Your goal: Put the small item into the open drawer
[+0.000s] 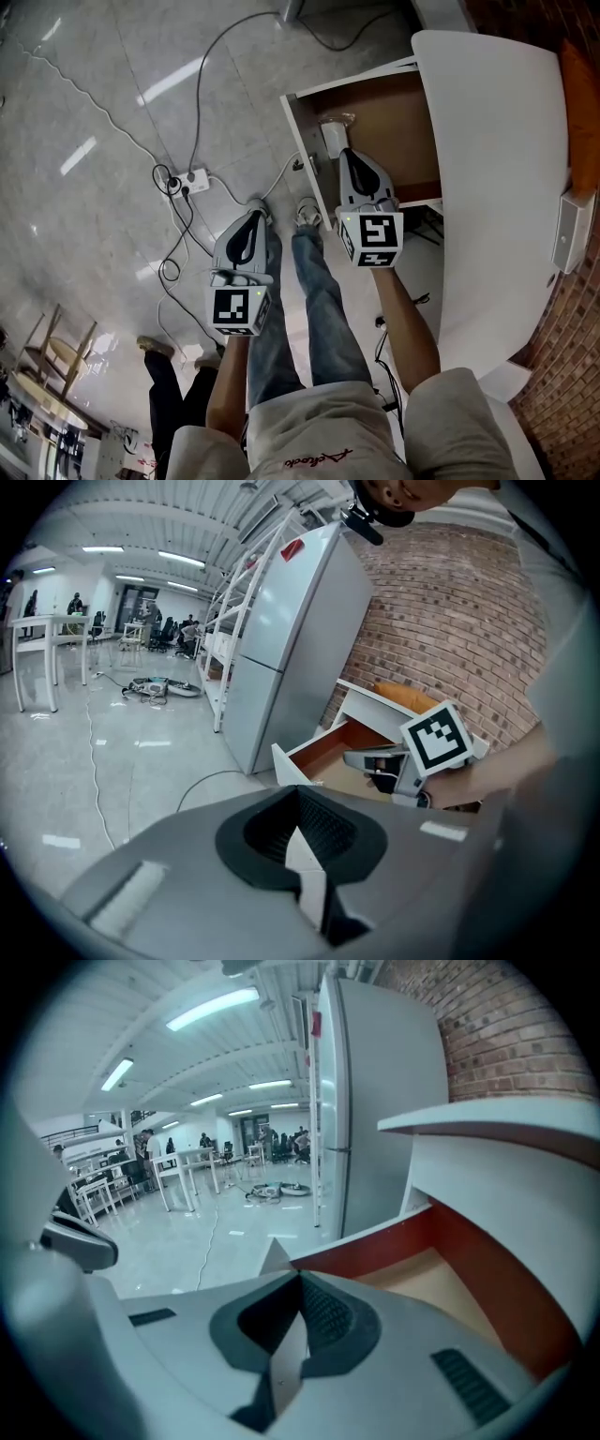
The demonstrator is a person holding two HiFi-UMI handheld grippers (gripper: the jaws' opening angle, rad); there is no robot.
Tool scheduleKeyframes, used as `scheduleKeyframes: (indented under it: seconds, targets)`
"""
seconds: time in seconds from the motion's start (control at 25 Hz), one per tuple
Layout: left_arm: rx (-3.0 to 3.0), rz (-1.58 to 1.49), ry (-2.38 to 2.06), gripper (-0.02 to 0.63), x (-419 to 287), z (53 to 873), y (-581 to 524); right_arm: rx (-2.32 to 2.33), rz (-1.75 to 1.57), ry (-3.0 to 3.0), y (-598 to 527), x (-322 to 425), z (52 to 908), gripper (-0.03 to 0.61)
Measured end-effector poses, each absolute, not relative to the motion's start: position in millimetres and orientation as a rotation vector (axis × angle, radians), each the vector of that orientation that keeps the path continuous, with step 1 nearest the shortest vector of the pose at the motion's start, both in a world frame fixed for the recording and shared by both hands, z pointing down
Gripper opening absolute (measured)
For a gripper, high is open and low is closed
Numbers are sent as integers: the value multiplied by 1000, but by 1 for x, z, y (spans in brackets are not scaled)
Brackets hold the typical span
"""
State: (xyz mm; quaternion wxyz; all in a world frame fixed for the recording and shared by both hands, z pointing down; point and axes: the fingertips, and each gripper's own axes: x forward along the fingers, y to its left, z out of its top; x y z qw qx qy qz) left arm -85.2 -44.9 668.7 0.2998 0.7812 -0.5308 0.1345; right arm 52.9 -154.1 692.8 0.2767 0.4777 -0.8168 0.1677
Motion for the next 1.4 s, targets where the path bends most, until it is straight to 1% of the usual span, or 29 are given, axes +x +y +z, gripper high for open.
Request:
scheduleKeyframes:
  seconds: [0.32,0.68,0.96,1.4]
  targets:
    - [2037,332,-1439,9,-90,659,-37,1309,383,-2282,-108,49,648,12]
    - [2041,320,-1478,9,-98,639,-42,1368,394,-2312,-98,53,619,11]
    - [2072,295,-1538,9,-112,595,-49,1411,392,-2355,-96,51,570,11]
    - [2114,210,-1625,9,-121,490,-61,1415,318,-2434,-103,49,463,11]
